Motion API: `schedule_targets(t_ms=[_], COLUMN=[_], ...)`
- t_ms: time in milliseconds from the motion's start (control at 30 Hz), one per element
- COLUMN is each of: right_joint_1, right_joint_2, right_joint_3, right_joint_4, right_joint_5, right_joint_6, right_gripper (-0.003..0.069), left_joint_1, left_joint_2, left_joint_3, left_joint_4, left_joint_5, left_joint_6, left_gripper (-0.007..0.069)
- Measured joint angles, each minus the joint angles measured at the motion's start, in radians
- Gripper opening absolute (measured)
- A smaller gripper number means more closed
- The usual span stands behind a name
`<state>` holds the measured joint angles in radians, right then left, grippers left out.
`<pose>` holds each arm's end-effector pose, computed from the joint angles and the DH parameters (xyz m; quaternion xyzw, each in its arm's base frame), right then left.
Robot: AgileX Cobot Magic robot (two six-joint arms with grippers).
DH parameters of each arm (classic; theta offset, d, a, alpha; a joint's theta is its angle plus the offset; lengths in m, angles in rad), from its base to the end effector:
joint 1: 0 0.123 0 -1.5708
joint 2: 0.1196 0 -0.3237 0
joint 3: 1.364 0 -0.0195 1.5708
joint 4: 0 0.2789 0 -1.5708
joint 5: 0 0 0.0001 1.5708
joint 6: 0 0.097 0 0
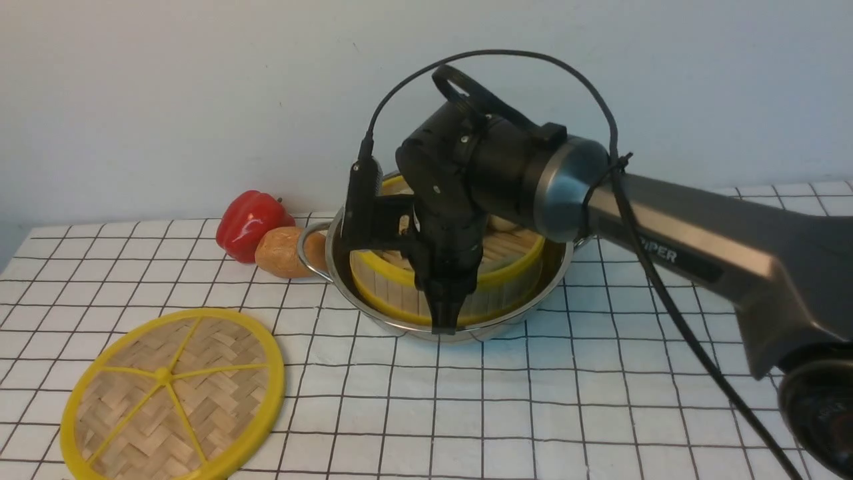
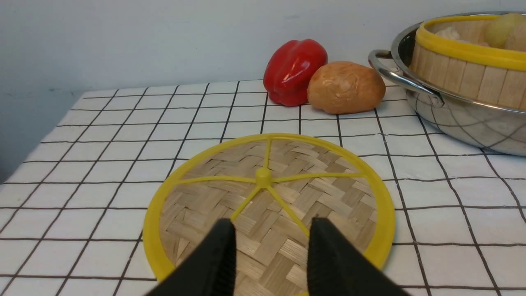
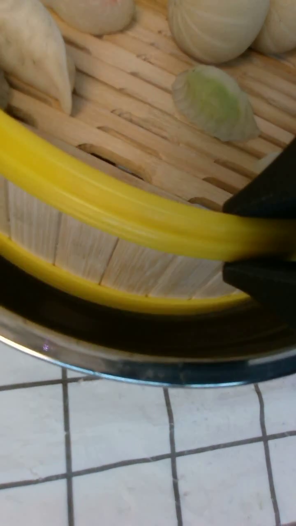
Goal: Place the steamer in the pot on the white tablecloth, and put the lid on the steamer.
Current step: 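Place the bamboo steamer basket of food into the steel pot with the right gripper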
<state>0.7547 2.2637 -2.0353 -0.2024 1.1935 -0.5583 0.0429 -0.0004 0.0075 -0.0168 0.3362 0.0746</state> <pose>0.4034 0.3545 0.2331 -0.6235 0.7668 -0.0857 0.1262 0.0488 0.0016 0.1786 0.0080 0.7916 0.0288 0.6104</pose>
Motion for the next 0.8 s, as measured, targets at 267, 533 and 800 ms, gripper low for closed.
schedule_targets(t_ms=[267, 533, 800], right_joint_1=[0.000, 0.000, 0.000], right_joint_2=[0.007, 0.003, 0.000], right_joint_3=[-0.008, -0.010, -0.012], right_joint_4=[0.018, 0.014, -0.054], right_joint_5=[0.037, 0.038, 0.037], right_joint_6=[-0.008, -0.008, 0.027], right_gripper=[0.0132, 0.0356, 0.0491], left_joint_1=[0.000, 0.000, 0.000], left_joint_2=[0.000, 0.000, 0.000], left_joint_3=[0.000, 0.000, 0.000], left_joint_4=[0.000, 0.000, 0.000], left_joint_5=[0.000, 0.000, 0.000], left_joint_6=[0.000, 0.000, 0.000], left_gripper=[0.0243, 0.0243, 0.0243])
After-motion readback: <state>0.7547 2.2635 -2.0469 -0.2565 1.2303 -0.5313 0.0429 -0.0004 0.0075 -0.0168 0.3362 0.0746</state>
